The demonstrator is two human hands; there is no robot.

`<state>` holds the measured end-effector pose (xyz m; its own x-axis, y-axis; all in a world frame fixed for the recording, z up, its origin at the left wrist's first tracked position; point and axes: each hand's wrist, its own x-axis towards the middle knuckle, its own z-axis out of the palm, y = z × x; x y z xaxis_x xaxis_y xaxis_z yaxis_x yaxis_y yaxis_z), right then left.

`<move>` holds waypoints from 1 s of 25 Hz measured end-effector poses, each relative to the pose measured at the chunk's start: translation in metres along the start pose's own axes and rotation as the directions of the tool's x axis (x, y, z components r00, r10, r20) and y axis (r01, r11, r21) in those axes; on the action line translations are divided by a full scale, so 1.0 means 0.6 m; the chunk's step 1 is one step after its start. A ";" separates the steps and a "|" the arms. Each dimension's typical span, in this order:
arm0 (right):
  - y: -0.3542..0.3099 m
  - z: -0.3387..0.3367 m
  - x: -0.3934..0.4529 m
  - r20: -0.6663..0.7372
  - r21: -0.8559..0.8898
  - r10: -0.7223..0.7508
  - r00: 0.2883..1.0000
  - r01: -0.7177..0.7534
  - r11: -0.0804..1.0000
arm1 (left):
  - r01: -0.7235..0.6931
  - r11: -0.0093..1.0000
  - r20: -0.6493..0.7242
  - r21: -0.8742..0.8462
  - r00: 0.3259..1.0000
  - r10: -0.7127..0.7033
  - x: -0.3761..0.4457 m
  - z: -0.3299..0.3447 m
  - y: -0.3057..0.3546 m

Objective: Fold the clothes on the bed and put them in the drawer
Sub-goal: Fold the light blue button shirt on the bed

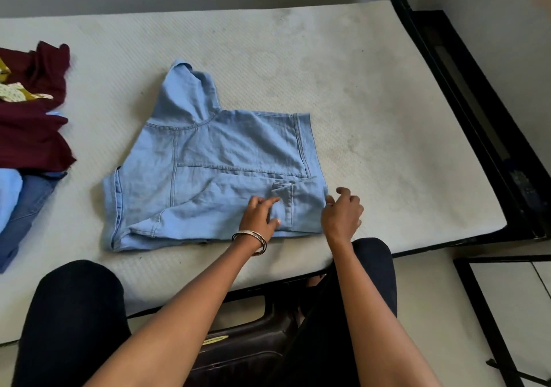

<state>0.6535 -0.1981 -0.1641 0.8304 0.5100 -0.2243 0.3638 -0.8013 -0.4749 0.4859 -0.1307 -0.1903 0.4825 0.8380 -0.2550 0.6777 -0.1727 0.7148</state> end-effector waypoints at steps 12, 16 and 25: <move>-0.120 0.058 -0.010 0.719 -0.407 -0.116 0.685 0.550 0.729 | -0.144 0.928 0.132 0.344 0.986 0.104 0.024 -0.118 -0.095; -0.221 0.034 0.073 0.453 -0.183 -0.393 0.800 0.515 0.837 | -0.078 0.964 -0.174 0.252 0.977 0.125 0.170 -0.223 -0.099; -0.304 0.140 0.277 0.510 -0.376 -0.531 0.677 0.730 0.570 | -0.452 0.029 0.451 0.891 0.891 0.052 0.434 -0.331 -0.100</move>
<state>0.6896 0.0589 -0.1865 0.1539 0.9301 -0.3336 0.9727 -0.2020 -0.1144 0.4607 0.2008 -0.1702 0.7155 0.5045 -0.4832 0.2960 -0.8455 -0.4444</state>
